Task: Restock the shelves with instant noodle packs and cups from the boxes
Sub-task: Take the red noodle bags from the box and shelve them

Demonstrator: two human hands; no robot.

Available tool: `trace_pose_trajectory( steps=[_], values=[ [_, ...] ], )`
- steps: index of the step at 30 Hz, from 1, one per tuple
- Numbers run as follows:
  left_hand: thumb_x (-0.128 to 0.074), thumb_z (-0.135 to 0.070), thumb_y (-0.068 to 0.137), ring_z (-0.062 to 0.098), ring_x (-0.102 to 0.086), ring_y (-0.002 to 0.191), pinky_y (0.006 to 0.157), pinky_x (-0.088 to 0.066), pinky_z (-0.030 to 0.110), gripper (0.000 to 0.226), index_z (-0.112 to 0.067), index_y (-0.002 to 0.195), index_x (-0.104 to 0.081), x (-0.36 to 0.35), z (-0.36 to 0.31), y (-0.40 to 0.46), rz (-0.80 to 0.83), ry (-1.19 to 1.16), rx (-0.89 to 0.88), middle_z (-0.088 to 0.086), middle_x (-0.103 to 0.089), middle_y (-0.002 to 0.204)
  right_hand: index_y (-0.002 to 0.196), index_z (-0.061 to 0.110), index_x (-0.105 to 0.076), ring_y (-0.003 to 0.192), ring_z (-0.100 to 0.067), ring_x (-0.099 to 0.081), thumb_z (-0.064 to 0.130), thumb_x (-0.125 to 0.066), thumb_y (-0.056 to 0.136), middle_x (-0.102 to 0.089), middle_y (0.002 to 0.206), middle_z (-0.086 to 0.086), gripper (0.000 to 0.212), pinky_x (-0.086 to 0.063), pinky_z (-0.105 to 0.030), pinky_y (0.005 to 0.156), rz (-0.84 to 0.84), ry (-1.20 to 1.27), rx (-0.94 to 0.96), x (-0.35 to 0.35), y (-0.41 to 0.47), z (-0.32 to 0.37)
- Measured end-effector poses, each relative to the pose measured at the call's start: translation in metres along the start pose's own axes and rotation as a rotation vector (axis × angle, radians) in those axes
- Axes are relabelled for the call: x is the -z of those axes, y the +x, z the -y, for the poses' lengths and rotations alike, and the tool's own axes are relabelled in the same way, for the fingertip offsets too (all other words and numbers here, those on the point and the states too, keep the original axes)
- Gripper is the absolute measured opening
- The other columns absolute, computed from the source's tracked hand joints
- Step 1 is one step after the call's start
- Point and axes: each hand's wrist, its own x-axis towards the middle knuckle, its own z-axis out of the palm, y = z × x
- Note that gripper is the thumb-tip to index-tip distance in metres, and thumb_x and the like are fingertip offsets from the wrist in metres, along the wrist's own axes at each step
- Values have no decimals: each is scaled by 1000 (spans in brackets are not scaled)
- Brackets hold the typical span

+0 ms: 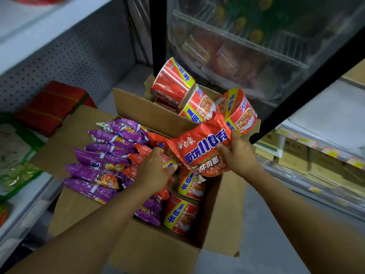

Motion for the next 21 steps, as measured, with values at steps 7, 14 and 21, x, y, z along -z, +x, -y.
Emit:
trace_pose_trajectory(
  steps=[7, 14, 21],
  values=[
    [-64, -39, 86, 18, -61, 104, 92, -49, 37, 47, -15, 123, -47, 17, 6, 1, -120, -564, 162, -1, -63, 116, 109, 24, -49, 79, -3, -70, 18, -53, 96, -69, 94, 9, 15, -55, -17, 64, 296, 594, -67, -13, 6, 40],
    [-64, -37, 87, 17, -67, 95, 74, -55, 32, 46, -20, 127, -51, 38, 33, 4, -319, -842, 198, 1, -67, 111, 126, 15, -46, 92, -18, -70, 30, -58, 93, -70, 108, -5, 38, -56, -36, 82, 433, 654, -142, -67, 23, 73],
    [-60, -31, 92, 6, -69, 79, 56, -54, 17, 41, -15, 127, -49, 69, 65, 14, -525, -886, 188, -2, -68, 104, 129, 10, -46, 96, -13, -56, 24, -44, 100, -57, 111, -1, 32, -42, -18, 71, 122, 302, -39, -102, 41, 67]
  ],
)
